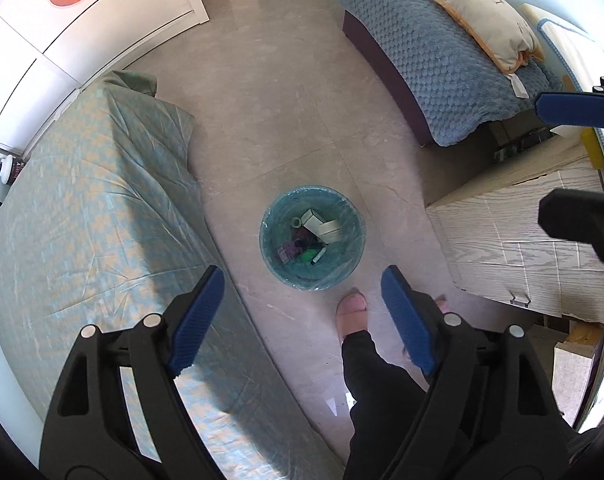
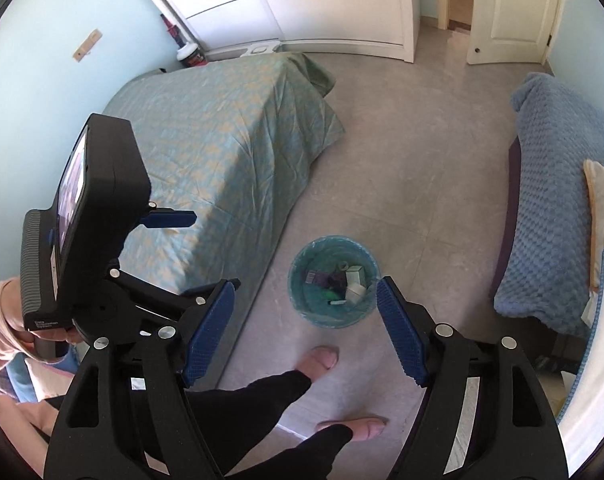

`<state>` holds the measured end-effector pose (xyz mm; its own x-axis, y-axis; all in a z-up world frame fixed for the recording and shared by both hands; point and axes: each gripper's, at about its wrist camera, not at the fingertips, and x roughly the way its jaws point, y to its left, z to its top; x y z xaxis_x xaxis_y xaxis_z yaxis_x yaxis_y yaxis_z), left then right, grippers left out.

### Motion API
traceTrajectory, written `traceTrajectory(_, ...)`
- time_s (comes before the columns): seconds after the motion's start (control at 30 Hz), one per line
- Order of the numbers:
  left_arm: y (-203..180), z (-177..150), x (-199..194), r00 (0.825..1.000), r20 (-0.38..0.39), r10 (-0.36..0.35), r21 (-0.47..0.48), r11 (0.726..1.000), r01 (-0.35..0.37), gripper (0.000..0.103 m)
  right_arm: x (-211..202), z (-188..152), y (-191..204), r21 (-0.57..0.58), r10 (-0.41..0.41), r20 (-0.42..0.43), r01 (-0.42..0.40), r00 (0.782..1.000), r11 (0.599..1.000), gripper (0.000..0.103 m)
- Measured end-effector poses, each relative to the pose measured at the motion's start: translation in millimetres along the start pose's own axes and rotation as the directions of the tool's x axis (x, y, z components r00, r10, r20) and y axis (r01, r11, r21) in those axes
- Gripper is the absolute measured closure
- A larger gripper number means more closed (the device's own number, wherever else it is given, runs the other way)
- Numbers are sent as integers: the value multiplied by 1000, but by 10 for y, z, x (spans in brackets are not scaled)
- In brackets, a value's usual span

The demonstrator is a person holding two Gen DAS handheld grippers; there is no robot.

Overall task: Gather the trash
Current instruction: 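Open both tools to drop the boxes into the teal bin, then move both tools back over the empty white bed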

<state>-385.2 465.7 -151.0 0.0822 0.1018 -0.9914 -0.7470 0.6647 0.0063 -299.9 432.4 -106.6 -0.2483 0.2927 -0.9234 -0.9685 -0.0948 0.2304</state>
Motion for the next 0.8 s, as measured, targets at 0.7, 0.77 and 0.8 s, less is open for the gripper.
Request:
traceTrajectory(0.7,-173,-58,-137,1000,20,13,63,998,-15,8,-233,-261,-260,138,-26,41,21,999,990,14)
traceTrajectory(0.77,-187,-75,-153,1000,19,11,65,998,-13,7,-265,-316,-263,149,-27,47,19,999,989,14)
traceTrajectory(0.8,-196,-80,-169,1000,20,11,68,998,-12,7,-294,-348,-262,154,-26,50,18,998,988,14)
